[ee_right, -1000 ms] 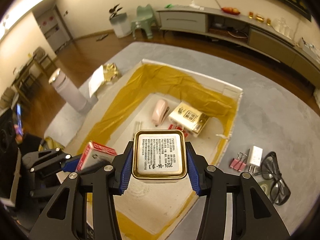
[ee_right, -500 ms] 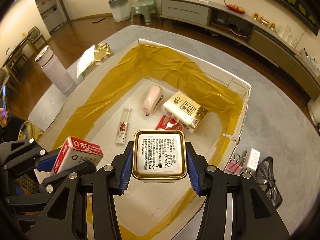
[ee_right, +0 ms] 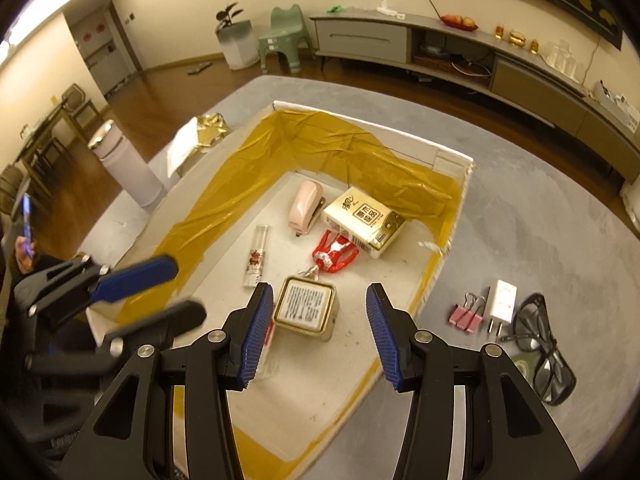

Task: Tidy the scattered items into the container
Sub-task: 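Open the left tool to drop the stapler box while the right tool drops the tin into the box, then move both open tools toward the black glasses and green tape roll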

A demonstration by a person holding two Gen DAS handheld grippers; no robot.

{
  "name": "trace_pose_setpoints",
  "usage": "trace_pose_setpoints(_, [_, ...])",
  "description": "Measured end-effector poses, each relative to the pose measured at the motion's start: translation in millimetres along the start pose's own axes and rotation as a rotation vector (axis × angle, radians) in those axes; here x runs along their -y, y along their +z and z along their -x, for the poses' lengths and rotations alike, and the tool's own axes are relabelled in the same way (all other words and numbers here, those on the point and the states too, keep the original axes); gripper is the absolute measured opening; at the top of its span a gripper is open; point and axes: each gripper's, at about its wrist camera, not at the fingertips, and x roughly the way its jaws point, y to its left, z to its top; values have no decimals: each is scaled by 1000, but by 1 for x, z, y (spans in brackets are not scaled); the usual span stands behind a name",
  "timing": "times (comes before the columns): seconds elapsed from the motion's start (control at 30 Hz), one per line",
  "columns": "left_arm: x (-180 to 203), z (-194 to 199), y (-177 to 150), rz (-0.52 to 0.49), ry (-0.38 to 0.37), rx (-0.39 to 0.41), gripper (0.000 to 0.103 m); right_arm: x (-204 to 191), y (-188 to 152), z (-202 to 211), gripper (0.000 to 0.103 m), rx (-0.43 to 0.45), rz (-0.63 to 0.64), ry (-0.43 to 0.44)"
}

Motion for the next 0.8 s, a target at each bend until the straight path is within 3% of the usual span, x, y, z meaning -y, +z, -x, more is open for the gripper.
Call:
trace_pose_setpoints(0.33, [-21,34,12,72,63,93,39,14,-27,62,52,153,-35,145])
trace_pose_setpoints(0.57, [-15,47,17,80,78,138,39,35,-56,102,52,275,-68,260])
trace_pose_setpoints(0.8, [4,53,20,72,29,164,39,65,-94,117,52,373,-119,335])
